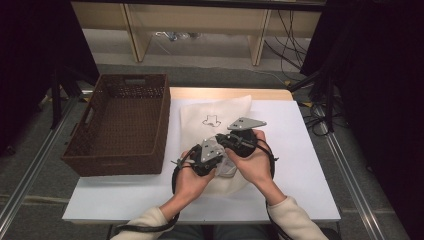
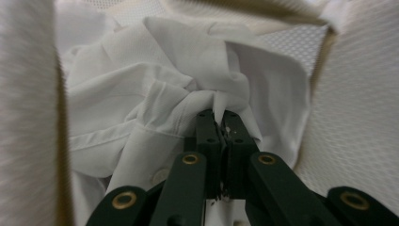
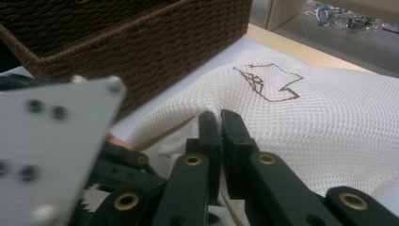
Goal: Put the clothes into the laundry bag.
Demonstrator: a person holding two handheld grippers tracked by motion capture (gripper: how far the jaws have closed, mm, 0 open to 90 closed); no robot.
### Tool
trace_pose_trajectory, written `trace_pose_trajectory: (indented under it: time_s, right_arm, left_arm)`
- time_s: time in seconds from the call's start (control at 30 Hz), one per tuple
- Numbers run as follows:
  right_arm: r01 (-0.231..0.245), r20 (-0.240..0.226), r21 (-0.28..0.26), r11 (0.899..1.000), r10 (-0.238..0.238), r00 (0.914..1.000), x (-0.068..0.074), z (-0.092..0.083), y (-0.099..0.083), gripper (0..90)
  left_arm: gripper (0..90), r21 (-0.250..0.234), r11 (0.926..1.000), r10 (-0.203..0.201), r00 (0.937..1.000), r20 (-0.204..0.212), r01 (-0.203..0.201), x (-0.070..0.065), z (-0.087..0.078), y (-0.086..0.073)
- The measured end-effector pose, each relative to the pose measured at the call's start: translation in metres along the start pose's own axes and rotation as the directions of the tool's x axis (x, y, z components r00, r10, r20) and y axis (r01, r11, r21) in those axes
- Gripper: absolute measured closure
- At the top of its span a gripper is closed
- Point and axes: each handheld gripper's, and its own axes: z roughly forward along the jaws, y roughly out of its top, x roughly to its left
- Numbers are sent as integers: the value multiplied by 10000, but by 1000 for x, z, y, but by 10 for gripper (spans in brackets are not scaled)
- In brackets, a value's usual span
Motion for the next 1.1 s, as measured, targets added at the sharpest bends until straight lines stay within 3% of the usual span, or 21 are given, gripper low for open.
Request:
trace_pose_trajectory:
  time_s: [0.07, 0.13, 0.17, 0.3, 0.37, 0.5, 0.53, 0.6, 0.73, 0.77, 0.8, 0.87, 1.0, 1.07, 1.1]
  right_arm:
    - [-137, 42, 93, 9999, 136, 9999, -1, -1, 0, 890]
    - [-134, 38, 107, 9999, 134, 9999, -2, -1, 0, 889]
    - [-145, 69, 109, 9998, 145, 9999, -2, -1, -1, 889]
    - [-364, 124, 102, 9993, 363, 9993, -2, -1, -1, 889]
    - [-255, 79, 100, 9996, 254, 9996, -3, -1, -1, 889]
    - [-153, 190, 133, 9998, 150, 9997, -5, -1, -1, 889]
    - [-170, 159, 172, 9997, 167, 9997, -5, -1, -1, 889]
    - [-167, 162, 145, 9998, 164, 9997, -5, -1, -1, 889]
    - [-174, 171, 165, 9997, 171, 9997, -5, -1, -1, 888]
    - [-356, 130, 216, 9991, 354, 9993, -3, -1, -1, 888]
    - [-209, 187, 185, 9996, 206, 9996, -4, -1, -1, 888]
    - [-345, 130, 216, 9992, 343, 9993, -4, -1, -1, 888]
    - [-106, 162, 148, 9998, 104, 9998, -5, -1, -1, 888]
    - [-157, 140, 208, 9997, 154, 9998, -4, -2, -1, 887]
    - [-370, 98, 215, 9991, 368, 9993, -2, -1, -1, 887]
  left_arm:
    - [867, 116, 9992, 377, 9992, -142, -375, 2, 7, 0]
    - [856, 51, 9997, 259, 9994, -228, -258, 0, 10, -1]
    - [848, -343, 9994, -113, 9992, -386, 100, -3, 14, -3]
    - [823, -334, 9994, -10, 9991, -414, -4, -2, 18, -5]
    - [804, -408, 9991, -122, 9992, -368, 106, -3, 19, -6]
    - [639, -382, 9990, 230, 9996, -175, -236, -6, 15, -6]
    - [589, -656, 9978, -32, 10000, -80, 27, -11, 14, -7]
    - [493, 22, 9943, 1062, 9943, 86, -1062, -9, 4, -7]
    - [384, -89, 9928, 1200, 9926, 207, -1199, -12, -10, -9]
    - [372, -255, 9932, 1139, 9932, 240, -1132, -14, -15, -10]
    - [361, -262, 9922, 1224, 9921, 279, -1216, -14, -20, -11]
    - [348, -397, 9913, 1270, 9915, 279, -1259, -15, -33, -13]
    - [342, -447, 9882, 1480, 9887, 253, -1468, -13, -53, -17]
    - [342, -433, 9897, 1377, 9902, 242, -1365, -12, -60, -21]
    - [342, -329, 9875, 1545, 9879, 156, -1539, -11, -63, -22]
